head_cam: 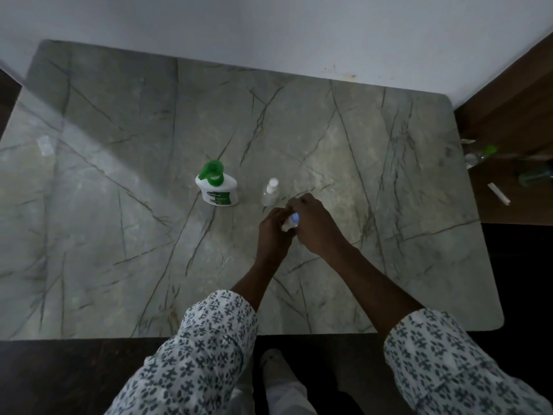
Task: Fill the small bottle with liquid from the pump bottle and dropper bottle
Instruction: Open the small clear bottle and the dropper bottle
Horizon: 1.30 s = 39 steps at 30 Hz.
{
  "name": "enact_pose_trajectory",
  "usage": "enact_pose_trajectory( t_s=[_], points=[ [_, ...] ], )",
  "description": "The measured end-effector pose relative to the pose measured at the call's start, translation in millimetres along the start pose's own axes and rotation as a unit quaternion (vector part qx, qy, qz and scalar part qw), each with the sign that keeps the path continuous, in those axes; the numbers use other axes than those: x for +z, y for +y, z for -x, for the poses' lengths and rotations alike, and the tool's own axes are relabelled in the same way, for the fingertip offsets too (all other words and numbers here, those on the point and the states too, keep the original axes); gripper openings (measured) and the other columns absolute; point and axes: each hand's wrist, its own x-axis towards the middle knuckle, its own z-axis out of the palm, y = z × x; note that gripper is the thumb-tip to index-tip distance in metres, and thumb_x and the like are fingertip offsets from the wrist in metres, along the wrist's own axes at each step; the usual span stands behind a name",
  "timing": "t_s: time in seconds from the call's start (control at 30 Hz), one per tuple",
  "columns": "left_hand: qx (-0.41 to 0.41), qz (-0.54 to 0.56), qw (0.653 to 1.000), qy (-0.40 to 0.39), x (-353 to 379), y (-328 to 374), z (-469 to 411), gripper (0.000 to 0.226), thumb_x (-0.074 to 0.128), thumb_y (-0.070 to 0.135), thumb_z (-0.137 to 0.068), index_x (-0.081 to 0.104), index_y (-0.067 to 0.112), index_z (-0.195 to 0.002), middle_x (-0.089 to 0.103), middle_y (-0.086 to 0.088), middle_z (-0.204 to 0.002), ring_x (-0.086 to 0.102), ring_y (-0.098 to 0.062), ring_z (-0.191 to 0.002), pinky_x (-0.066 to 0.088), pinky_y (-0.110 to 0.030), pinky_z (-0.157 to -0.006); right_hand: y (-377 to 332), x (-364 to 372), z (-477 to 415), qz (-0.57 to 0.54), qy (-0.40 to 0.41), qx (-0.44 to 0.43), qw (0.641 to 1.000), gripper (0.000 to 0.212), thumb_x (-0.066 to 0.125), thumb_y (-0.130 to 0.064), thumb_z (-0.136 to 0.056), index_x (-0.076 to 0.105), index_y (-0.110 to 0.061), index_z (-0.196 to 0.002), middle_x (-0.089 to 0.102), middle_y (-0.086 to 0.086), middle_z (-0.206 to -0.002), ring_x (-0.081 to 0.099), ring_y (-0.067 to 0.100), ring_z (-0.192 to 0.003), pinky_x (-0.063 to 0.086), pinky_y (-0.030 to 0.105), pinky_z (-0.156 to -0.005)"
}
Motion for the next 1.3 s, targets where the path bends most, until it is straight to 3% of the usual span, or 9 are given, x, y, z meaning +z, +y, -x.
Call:
enact_pose_trajectory(
  t_s=[0.17,0.27,0.4,0.5,0.67,0.77,1.0,1.1,1.3],
  points=[
    [0.011,0.005,1.0,0.0,-1,1,-1,0.028,0.074,-0.002,-0.073,0.072,0.007,-0.098,0.069,-0.004,-0.094,0.066,-0.014,-0.084,0.056,-0.029,-0.074,-3,3,1,0.035,0.042,0.089,0.995,0.038,0.06,-0.04,-0.091,0.058,-0.005,-0.106,0.063,0.013,-0.097,0.063,0.025,-0.086,0.042,0.029,-0.063],
    [0.008,-0.004,1.0,0.0,0,-2,-1,0.027,0.075,0.002,-0.071,0.072,0.008,-0.098,0.068,-0.002,-0.091,0.063,-0.013,-0.081,0.054,-0.031,-0.073,-4,3,0,0.048,0.027,0.053,0.997,0.021,0.056,-0.021,-0.095,0.059,-0.005,-0.108,0.06,0.014,-0.103,0.063,0.026,-0.089,0.038,0.027,-0.064],
    [0.004,-0.01,1.0,0.012,0,1,0,0.024,0.074,0.0,-0.074,0.072,0.009,-0.097,0.069,-0.002,-0.09,0.063,-0.011,-0.08,0.052,-0.025,-0.07,-6,4,3,0.004,0.041,0.052,0.998,0.043,0.063,-0.017,-0.09,0.049,-0.01,-0.13,0.056,0.015,-0.116,0.06,0.027,-0.101,0.052,0.033,-0.078],
    [-0.002,-0.002,1.0,0.012,0,2,0,0.022,0.073,0.001,-0.076,0.072,0.009,-0.096,0.069,-0.003,-0.089,0.064,-0.014,-0.079,0.054,-0.029,-0.069,-4,7,2,0.023,0.054,0.073,0.996,0.032,0.059,-0.029,-0.093,0.057,-0.006,-0.116,0.06,0.014,-0.103,0.063,0.026,-0.092,0.045,0.029,-0.068],
    [-0.013,-0.012,1.0,0.006,1,2,1,0.027,0.076,0.001,-0.072,0.071,0.009,-0.097,0.069,-0.005,-0.091,0.063,-0.019,-0.08,0.055,-0.041,-0.072,-7,-3,6,0.04,0.06,0.019,0.997,0.019,0.054,-0.011,-0.095,0.061,-0.004,-0.111,0.057,0.016,-0.106,0.062,0.025,-0.086,0.039,0.024,-0.067],
    [-0.034,-0.002,0.999,0.008,1,2,2,0.031,0.081,0.007,-0.069,0.072,0.009,-0.099,0.069,-0.005,-0.091,0.063,-0.016,-0.079,0.056,-0.039,-0.073,-8,-22,12,0.007,0.084,0.005,0.996,0.018,0.06,-0.006,-0.088,0.064,-0.003,-0.106,0.058,0.014,-0.1,0.061,0.023,-0.083,0.046,0.023,-0.067],
    [-0.035,-0.006,0.999,-0.016,-4,5,5,0.042,0.085,0.008,-0.067,0.07,0.01,-0.107,0.067,-0.003,-0.1,0.062,-0.012,-0.085,0.056,-0.031,-0.078,17,-87,50,-0.096,0.186,0.057,0.976,0.02,0.071,0.0,-0.075,0.069,-0.007,-0.094,0.065,0.005,-0.083,0.055,0.008,-0.064,0.037,-0.002,-0.058],
    [-0.039,-0.005,0.999,-0.012,-8,2,10,0.044,0.085,0.008,-0.066,0.071,0.01,-0.107,0.067,-0.001,-0.101,0.064,-0.013,-0.086,0.056,-0.031,-0.078,36,-89,71,-0.185,0.228,0.139,0.946,0.017,0.072,-0.004,-0.076,0.069,-0.01,-0.092,0.067,0.002,-0.08,0.057,-0.001,-0.066,0.041,0.003,-0.055],
    [-0.033,-0.005,0.999,-0.001,-18,0,21,0.045,0.085,0.009,-0.066,0.071,0.012,-0.108,0.065,0.004,-0.101,0.063,-0.009,-0.088,0.055,-0.025,-0.077,56,-2,85,-0.284,0.242,0.27,0.888,0.01,0.078,-0.013,-0.075,0.069,-0.011,-0.077,0.069,0.0,-0.072,0.067,0.014,-0.068,0.056,0.031,-0.066]
  ],
)
